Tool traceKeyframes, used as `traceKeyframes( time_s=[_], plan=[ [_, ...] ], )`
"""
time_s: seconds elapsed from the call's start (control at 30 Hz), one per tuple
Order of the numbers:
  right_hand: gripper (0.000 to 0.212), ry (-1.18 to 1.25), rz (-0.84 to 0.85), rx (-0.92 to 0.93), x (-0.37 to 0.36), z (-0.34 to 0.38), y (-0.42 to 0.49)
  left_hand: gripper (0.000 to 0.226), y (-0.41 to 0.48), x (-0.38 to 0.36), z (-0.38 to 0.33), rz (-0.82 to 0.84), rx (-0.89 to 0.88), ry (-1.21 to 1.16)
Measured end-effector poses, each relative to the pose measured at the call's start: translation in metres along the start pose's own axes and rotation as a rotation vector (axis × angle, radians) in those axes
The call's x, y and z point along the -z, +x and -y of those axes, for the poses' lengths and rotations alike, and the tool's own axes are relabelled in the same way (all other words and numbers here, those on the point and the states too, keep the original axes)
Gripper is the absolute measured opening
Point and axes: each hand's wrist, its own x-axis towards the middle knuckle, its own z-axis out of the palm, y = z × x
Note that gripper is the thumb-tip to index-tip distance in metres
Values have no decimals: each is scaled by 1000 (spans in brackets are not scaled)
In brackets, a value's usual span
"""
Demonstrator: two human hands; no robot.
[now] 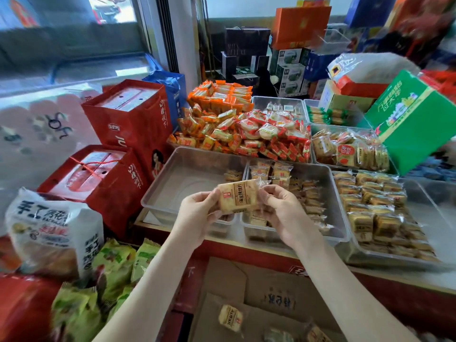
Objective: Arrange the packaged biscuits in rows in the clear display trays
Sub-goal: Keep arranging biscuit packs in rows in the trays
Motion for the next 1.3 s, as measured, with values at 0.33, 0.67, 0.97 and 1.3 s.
traceKeyframes(
  time_s=[0.33,0.67,0.97,1.3],
  plan=[
    [21,-124,-66,70,-7,6,-8,16,-10,19,-9,-173,-302,399],
    [18,-504,-101,358,-19,-3,-31,17,-18,19,-5,-166,-304,443],
    [10,-1246,157,1292,11,-44,-27,44,-36,2,-10,215,22,-98],
    [50,-1664,-206,1328,15,-64,-35,39,-35,-9,10,322,35,-23]
  ],
)
